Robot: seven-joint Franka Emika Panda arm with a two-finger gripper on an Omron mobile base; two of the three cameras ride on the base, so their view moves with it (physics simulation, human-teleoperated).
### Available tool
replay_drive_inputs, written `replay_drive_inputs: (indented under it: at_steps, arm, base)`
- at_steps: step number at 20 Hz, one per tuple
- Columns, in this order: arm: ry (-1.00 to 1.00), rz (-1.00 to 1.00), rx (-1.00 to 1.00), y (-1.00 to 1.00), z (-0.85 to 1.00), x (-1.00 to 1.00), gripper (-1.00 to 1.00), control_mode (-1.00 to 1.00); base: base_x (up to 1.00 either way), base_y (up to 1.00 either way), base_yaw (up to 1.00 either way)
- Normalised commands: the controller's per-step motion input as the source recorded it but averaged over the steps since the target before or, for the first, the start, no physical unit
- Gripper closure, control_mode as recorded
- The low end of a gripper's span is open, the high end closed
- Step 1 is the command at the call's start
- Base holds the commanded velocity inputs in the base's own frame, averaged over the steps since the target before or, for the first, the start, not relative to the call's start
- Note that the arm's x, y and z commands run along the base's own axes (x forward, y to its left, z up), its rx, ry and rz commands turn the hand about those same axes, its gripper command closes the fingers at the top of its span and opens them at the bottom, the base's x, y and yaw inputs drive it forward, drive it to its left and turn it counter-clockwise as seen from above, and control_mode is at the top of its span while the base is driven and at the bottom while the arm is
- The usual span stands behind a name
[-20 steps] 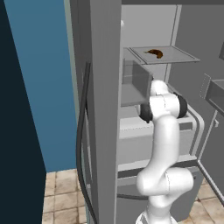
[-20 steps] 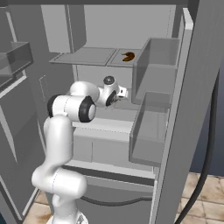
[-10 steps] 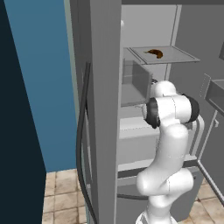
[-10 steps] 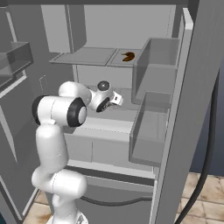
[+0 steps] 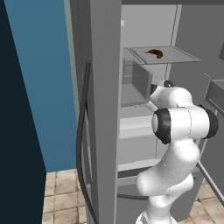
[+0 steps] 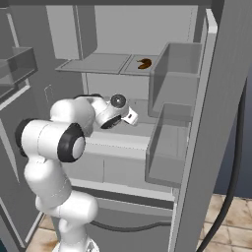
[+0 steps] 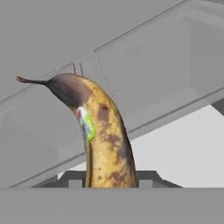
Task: Pick up both bananas from the fridge and place them inside the tupperware on the counter.
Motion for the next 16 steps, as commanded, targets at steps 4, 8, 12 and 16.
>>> replay_drive_inputs:
  at_steps: [4,8,12,16]
  arm:
    - [0.01,-0.12,0.00,-0.01,0.54,-0.67,1.00,-1.00]
    - [0.13,-0.06,0.00,0.00,0.61,-0.61,1.00,-1.00]
    - [0.11,-0.07,0.00,0.00,0.71,-0.56,1.00,-1.00]
    - [0.06,-0.03,0.00,0.00,0.59,-0.61,1.00,-1.00]
  base:
    - [0.00,0.00,0.00]
    - [0.00,0.00,0.00]
    - [0.00,0.00,0.00]
    - [0.00,0.00,0.00]
